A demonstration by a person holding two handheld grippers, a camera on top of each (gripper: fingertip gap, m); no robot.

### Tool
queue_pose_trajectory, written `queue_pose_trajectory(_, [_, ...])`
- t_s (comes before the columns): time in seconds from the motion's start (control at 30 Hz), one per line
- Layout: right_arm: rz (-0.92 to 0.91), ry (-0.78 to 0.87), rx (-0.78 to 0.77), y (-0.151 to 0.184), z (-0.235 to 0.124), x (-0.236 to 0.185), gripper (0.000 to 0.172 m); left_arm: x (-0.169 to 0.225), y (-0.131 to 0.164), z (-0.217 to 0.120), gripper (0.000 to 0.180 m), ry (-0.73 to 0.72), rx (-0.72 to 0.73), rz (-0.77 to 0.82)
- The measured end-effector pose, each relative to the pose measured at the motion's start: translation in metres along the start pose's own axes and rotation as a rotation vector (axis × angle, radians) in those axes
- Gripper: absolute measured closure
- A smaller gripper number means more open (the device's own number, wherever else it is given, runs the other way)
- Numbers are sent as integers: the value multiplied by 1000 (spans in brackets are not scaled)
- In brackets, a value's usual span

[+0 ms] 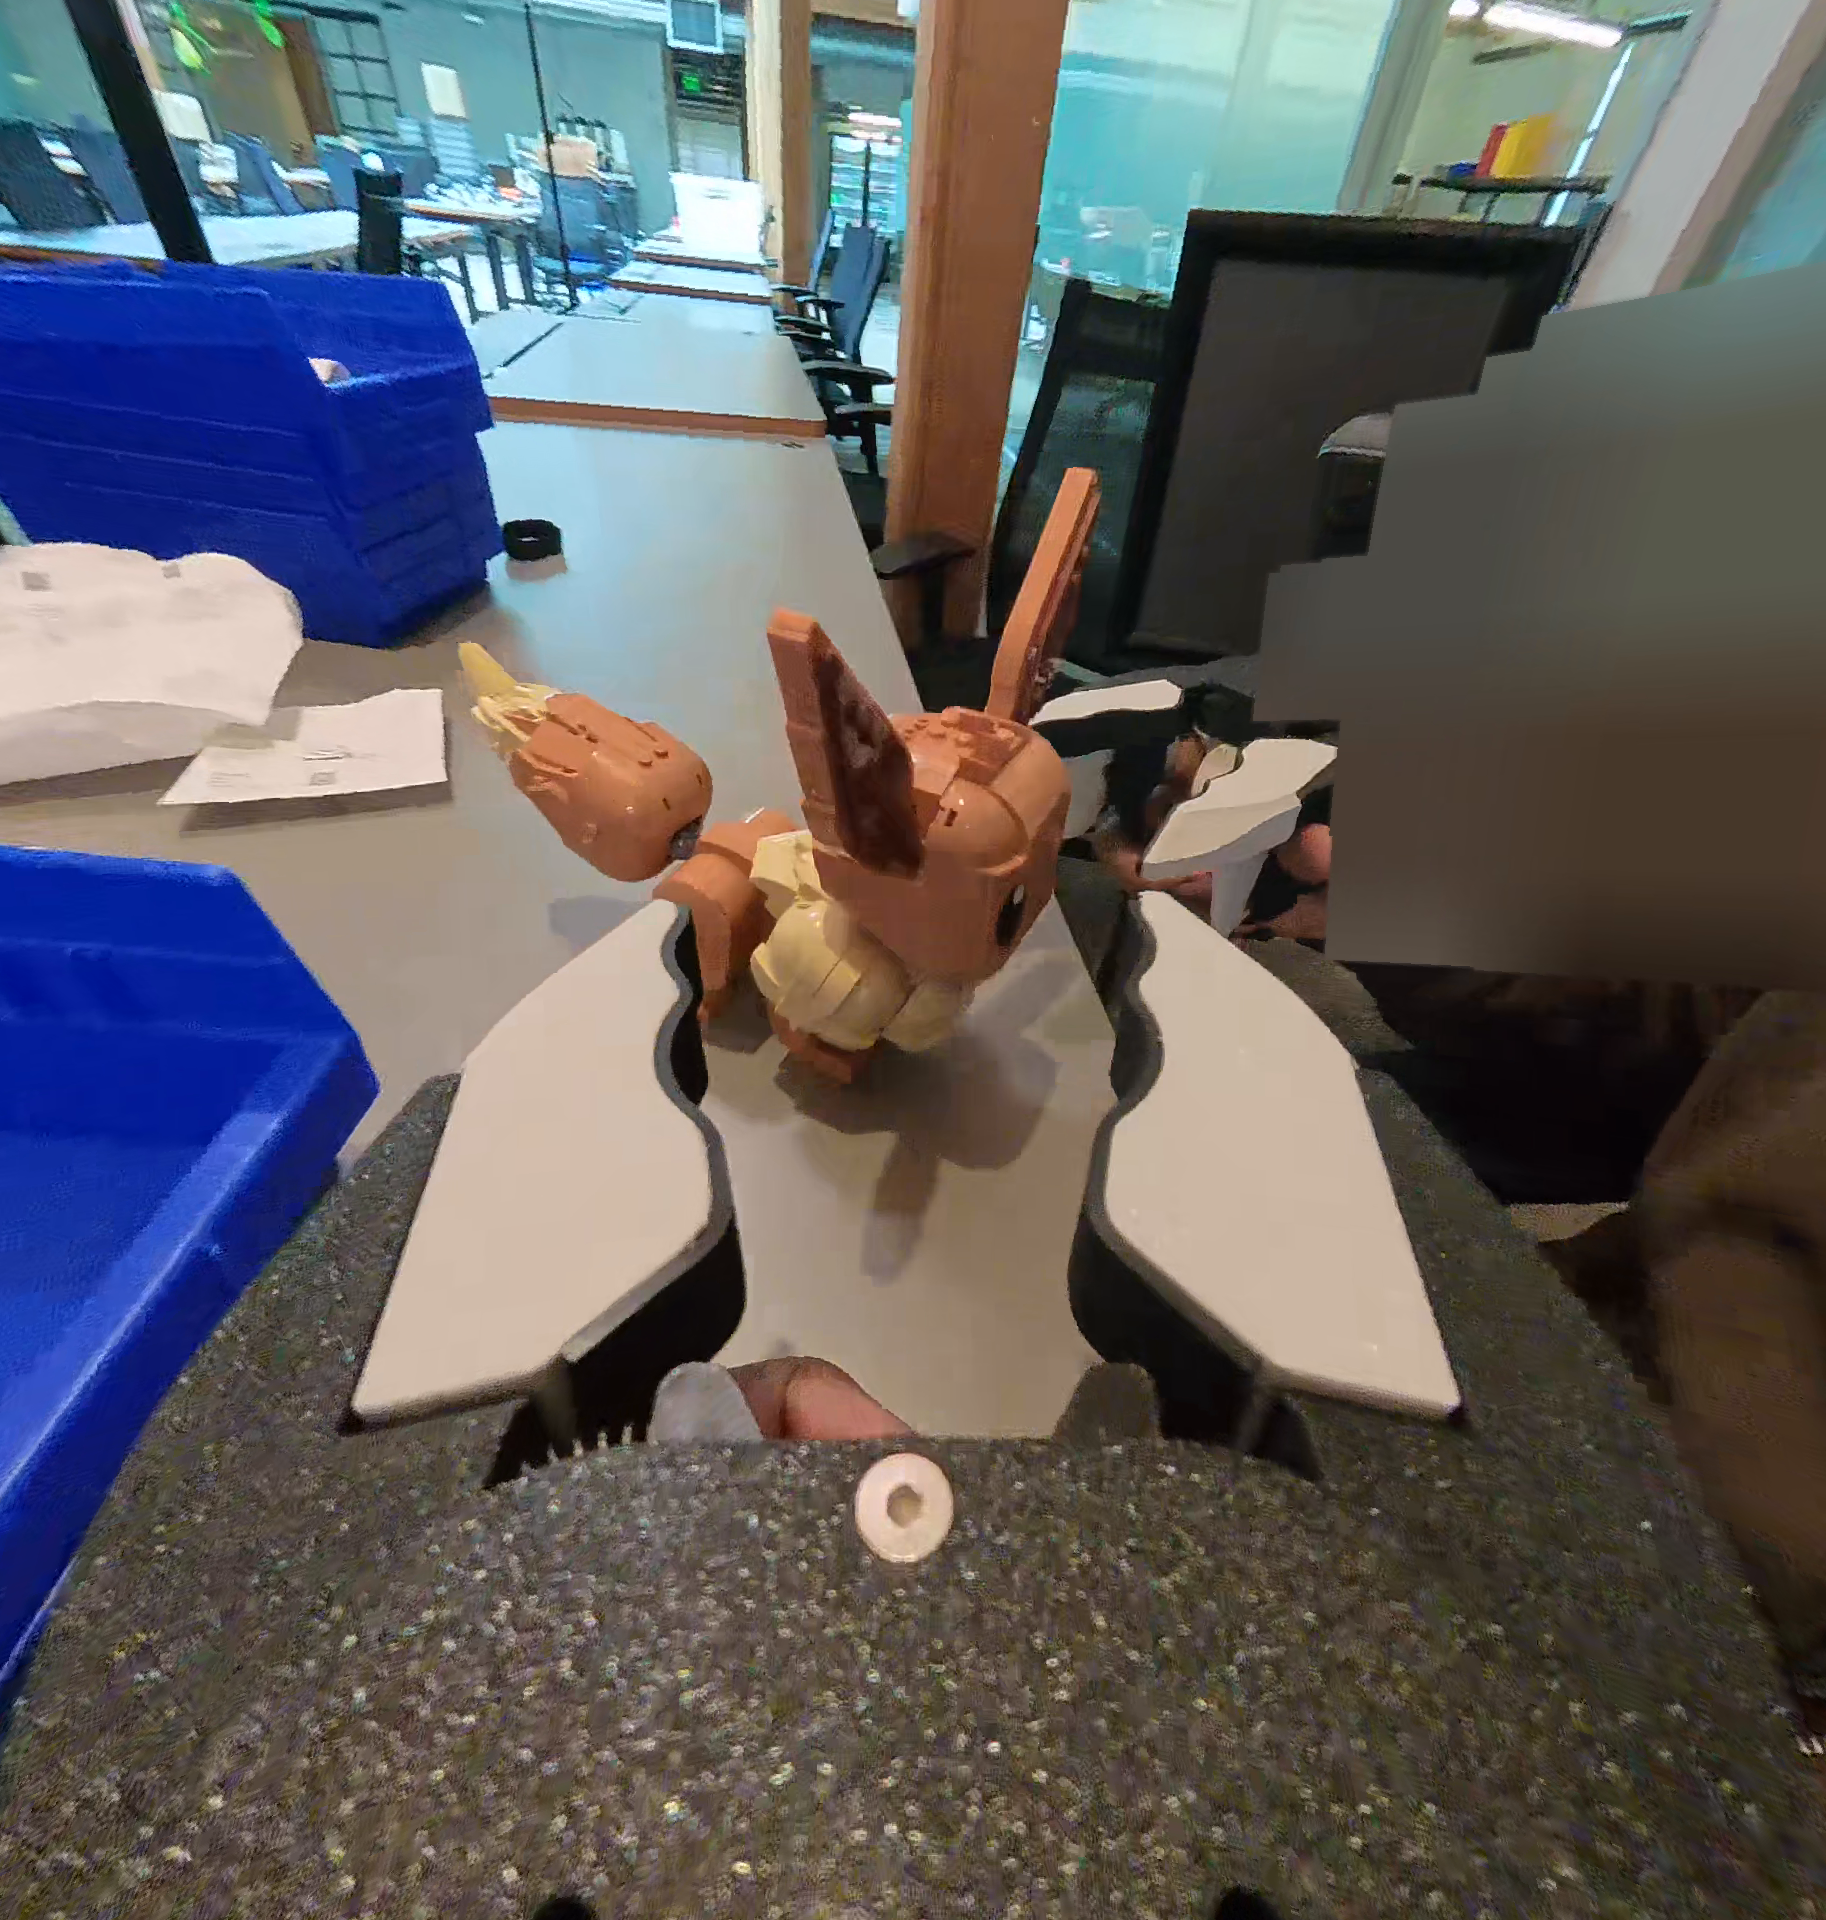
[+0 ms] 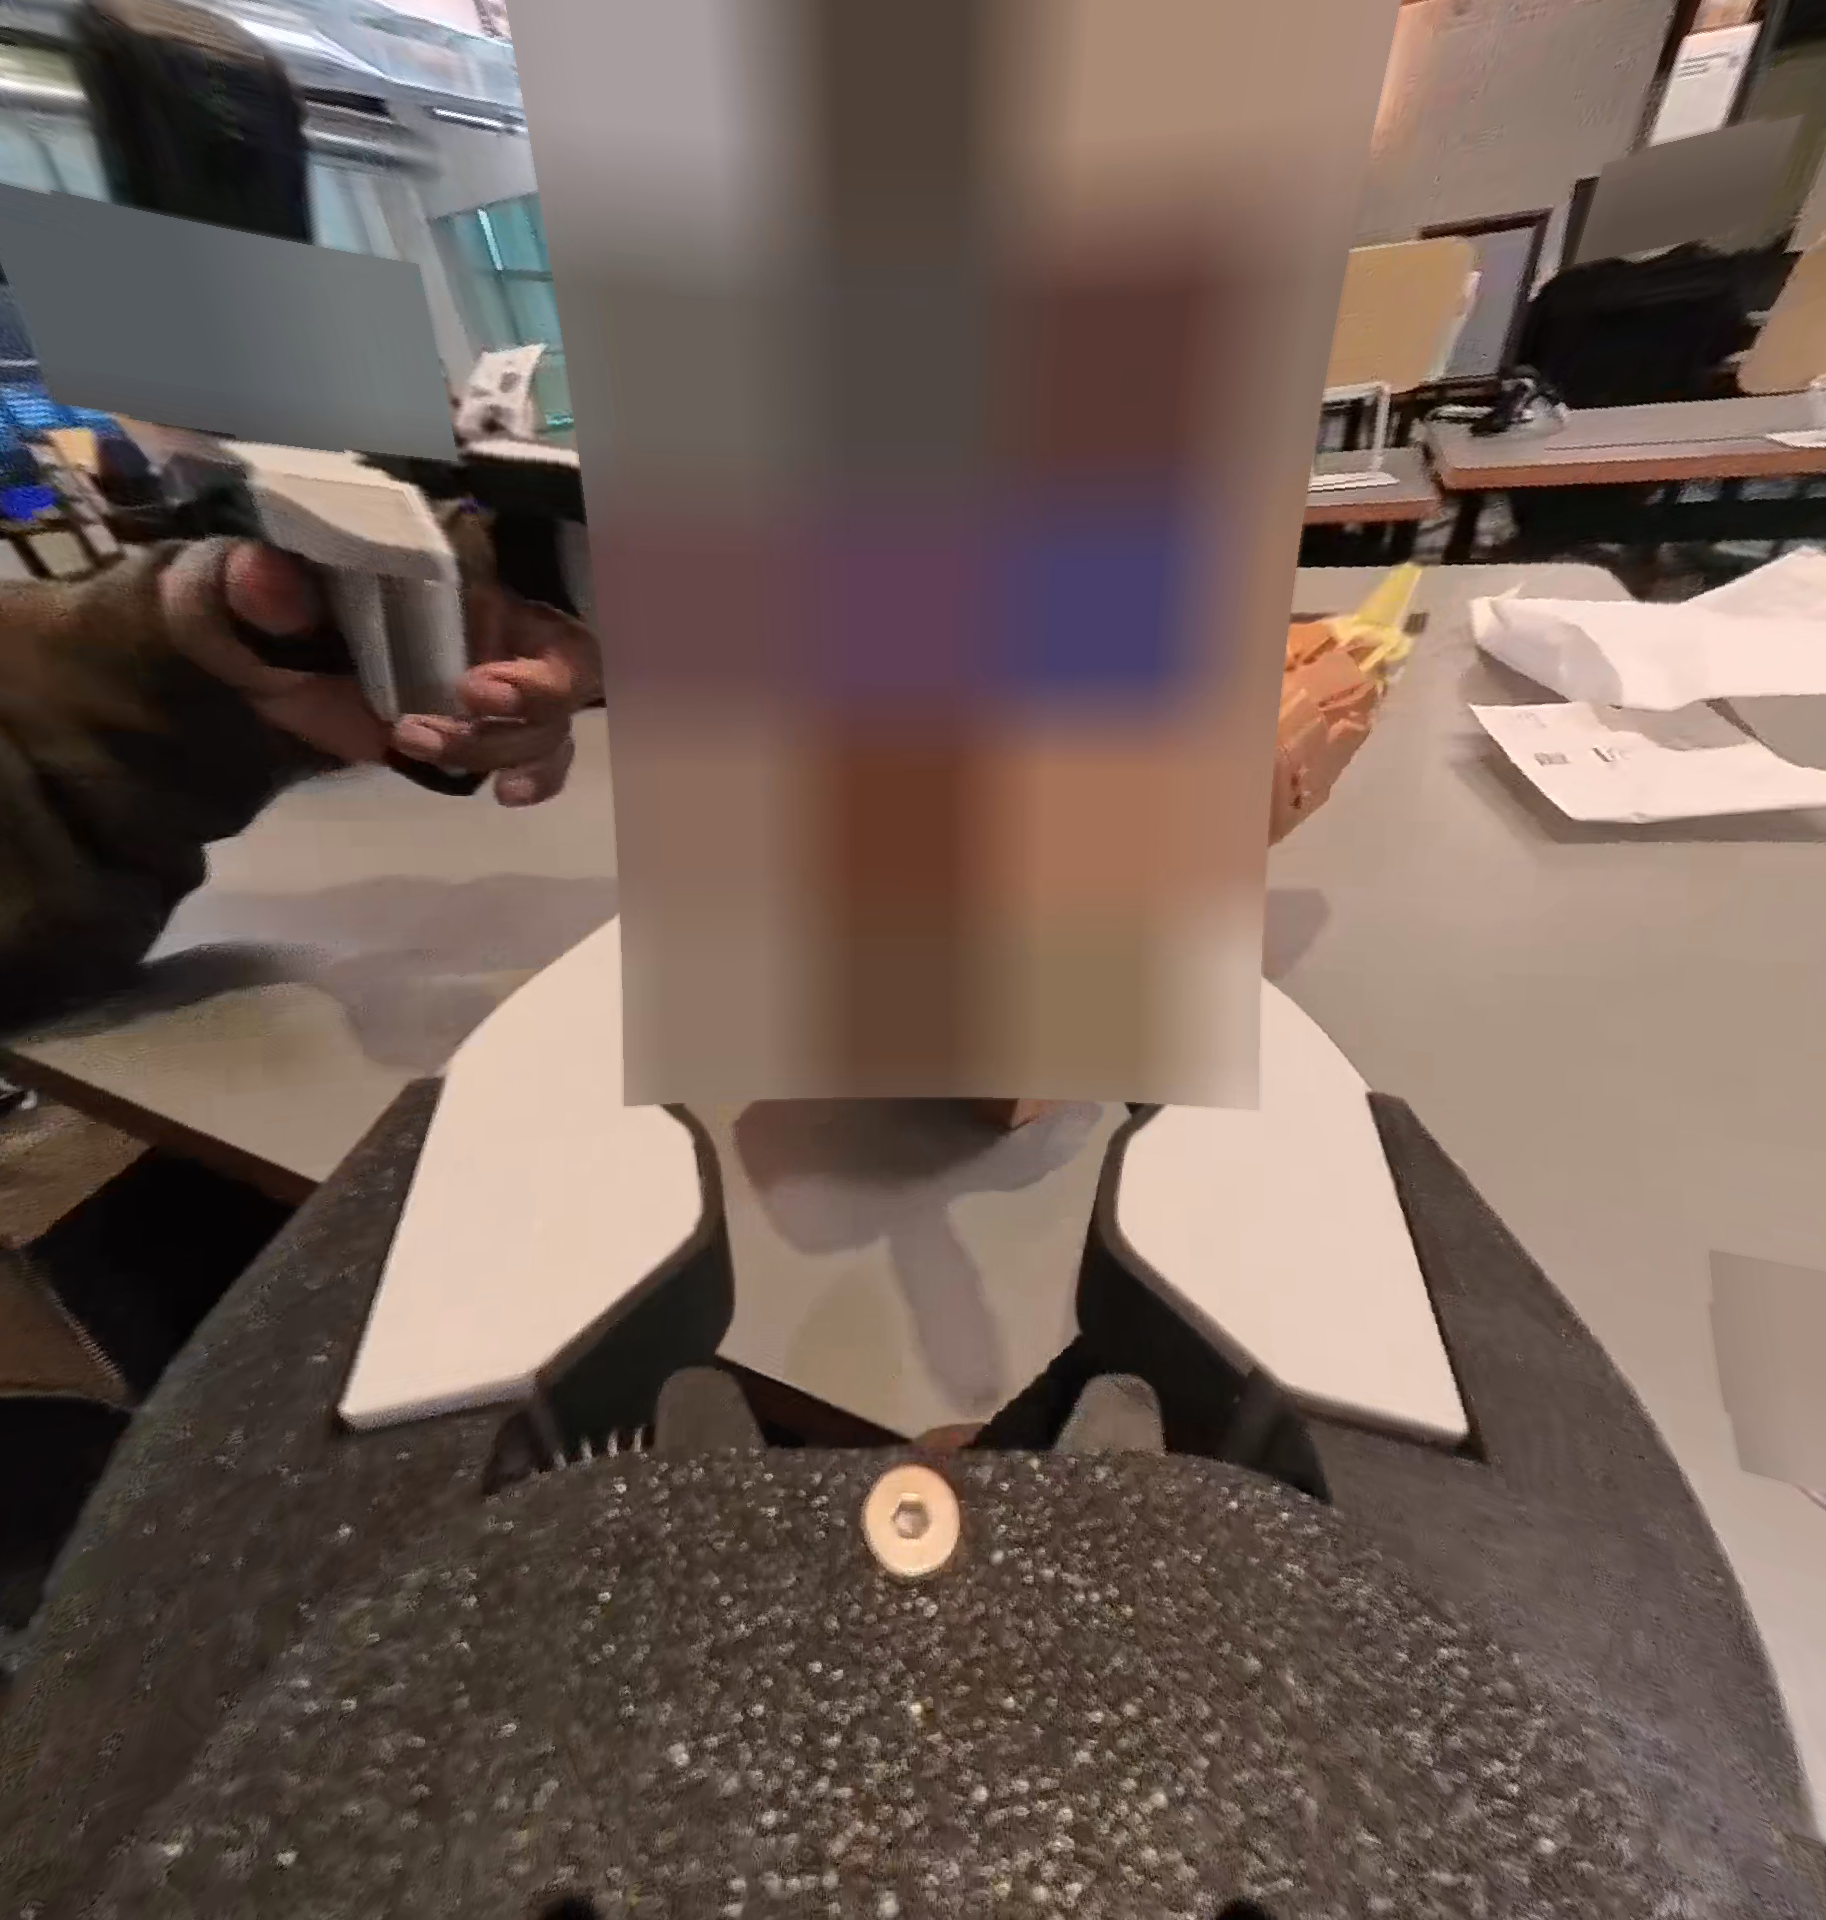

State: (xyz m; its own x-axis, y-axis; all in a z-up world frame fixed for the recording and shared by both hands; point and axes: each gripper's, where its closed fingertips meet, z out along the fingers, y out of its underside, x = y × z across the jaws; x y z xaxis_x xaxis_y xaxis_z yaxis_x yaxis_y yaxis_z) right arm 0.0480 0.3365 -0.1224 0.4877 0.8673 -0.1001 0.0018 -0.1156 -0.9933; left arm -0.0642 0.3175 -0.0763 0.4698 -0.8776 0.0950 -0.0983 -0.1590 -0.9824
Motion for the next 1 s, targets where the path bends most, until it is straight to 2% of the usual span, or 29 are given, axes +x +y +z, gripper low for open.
queue_pose_trajectory(0.2, [-77, -175, -73, -4, 18, -3, 78, -15, -7, 39, 105, 118, 43, -54])
queue_pose_trajectory(0.37, [-109, -257, -69, -9, 32, -7, 78, -15, -1, 50, 121, 204, 66, -47])
queue_pose_trajectory(0.57, [-109, -313, -83, -3, 49, -8, 81, -17, 10, 54, 136, 252, 58, -47])
queue_pose_trajectory(0.87, [-80, -380, -51, -4, 58, -13, 93, -10, 11, 56, 149, 274, 55, -7])
queue_pose_trajectory(1.0, [-79, -376, -49, -5, 60, -13, 93, -8, 12, 55, 160, 290, 43, -31])
